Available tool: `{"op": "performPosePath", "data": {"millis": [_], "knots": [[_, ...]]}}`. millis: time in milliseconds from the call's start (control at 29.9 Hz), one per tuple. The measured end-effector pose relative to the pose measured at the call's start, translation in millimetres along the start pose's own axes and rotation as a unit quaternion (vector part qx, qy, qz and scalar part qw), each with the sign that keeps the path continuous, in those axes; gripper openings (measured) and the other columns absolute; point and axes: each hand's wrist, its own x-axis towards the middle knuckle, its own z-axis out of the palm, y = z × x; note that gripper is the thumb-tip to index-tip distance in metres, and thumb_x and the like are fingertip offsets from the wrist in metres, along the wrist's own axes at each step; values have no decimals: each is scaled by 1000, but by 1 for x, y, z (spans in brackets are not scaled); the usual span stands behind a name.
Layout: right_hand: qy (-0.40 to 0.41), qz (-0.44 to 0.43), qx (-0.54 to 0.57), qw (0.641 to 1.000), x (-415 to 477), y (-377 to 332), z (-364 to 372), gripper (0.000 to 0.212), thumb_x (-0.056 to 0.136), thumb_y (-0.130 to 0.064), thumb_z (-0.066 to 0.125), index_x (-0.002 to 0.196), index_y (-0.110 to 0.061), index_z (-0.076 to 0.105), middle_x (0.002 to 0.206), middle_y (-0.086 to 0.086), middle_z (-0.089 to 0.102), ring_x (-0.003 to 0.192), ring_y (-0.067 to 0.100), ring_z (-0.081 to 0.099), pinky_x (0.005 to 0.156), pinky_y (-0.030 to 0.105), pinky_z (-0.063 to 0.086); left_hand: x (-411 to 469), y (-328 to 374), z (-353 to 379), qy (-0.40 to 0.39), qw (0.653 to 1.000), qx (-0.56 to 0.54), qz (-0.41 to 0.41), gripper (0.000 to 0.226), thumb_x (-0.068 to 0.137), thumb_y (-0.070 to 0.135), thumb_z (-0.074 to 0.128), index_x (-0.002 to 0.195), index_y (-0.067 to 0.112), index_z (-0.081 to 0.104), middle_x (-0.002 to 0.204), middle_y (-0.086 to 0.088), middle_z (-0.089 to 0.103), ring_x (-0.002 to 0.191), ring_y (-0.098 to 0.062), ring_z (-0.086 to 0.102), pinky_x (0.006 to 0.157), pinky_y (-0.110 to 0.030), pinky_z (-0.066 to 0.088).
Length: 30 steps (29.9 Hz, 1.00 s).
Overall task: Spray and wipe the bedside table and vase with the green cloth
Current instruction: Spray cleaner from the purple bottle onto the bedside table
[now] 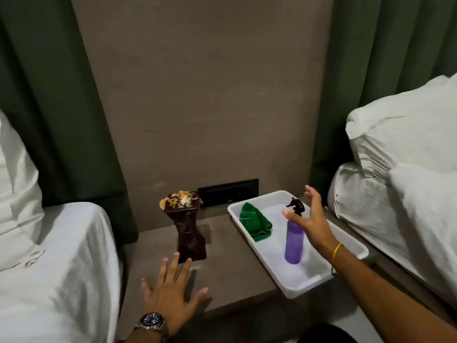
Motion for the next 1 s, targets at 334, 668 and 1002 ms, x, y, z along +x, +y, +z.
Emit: {"op": "performPosePath", "data": {"millis": [334, 668, 1002], "knots": [[-121, 11, -65, 991, 22, 42, 22, 67, 93, -25, 82, 142, -47, 41, 127, -14, 66, 117, 14, 68, 103, 41, 56, 6, -21, 29, -94, 995, 25, 1, 124, 49, 113, 1, 158, 56, -16, 173, 14, -27, 161, -21, -21, 121, -76, -7], [-51, -53, -163, 984, 25, 13, 49, 71, 83, -30, 90, 144, -32, 53, 116, 4, 72, 89, 21, 69, 82, 41, 56, 1, -28, 38, -51, 997, 27, 41, 114, 61, 110, 1, 158, 52, -16, 175, 9, -21, 161, -27, -21, 120, -74, -15], [-254, 32, 68, 964, -59, -98, 151, 61, 69, -14, 99, 116, -34, 65, 99, -18, 82, 85, 3, 80, 60, 17, 62, 5, -36, 47, -14, 998, 35, 59, 107, 70, 106, 2, 160, 49, -13, 177, 5, -17, 162, -29, -17, 120, -73, -12]]}}
